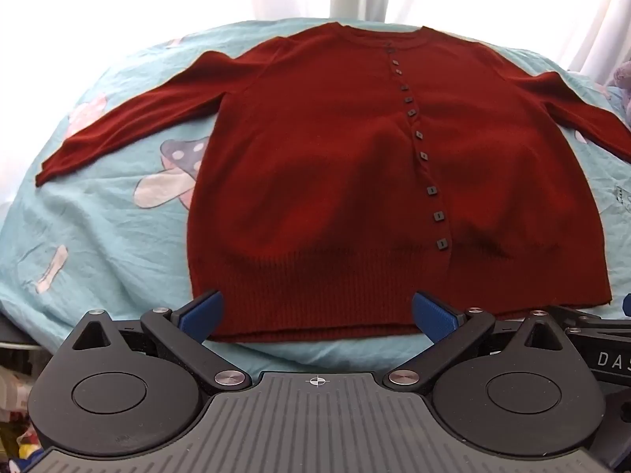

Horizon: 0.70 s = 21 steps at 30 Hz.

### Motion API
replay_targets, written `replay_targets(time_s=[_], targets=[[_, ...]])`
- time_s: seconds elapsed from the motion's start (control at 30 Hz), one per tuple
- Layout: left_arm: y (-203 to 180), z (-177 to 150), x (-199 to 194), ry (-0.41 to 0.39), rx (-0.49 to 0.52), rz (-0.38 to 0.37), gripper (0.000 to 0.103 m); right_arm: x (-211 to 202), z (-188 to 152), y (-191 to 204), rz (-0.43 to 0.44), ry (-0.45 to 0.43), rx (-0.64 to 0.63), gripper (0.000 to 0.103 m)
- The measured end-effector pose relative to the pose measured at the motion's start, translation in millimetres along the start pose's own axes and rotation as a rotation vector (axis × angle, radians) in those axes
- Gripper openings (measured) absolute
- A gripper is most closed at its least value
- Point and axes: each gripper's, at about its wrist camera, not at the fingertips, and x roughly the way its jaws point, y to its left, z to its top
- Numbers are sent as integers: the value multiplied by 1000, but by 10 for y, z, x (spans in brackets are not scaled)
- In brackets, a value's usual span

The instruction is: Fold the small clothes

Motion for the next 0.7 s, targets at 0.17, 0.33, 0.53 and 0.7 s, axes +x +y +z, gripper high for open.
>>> replay_targets(time_s=[0.17,0.33,0.53,0.7], targets=[[9,-29,19,4,0,-1,103,8,-26,10,0,2,-3,99],[12,-36,23,7,8,-3,103,16,-28,-6,-3,5,2,99],[-3,-38,27,11,9,-1,103,26,-35,-25,-3,8,7,99],[-3,-45,29,13,10,-1,103,27,-29,-23,-3,10,8,99]])
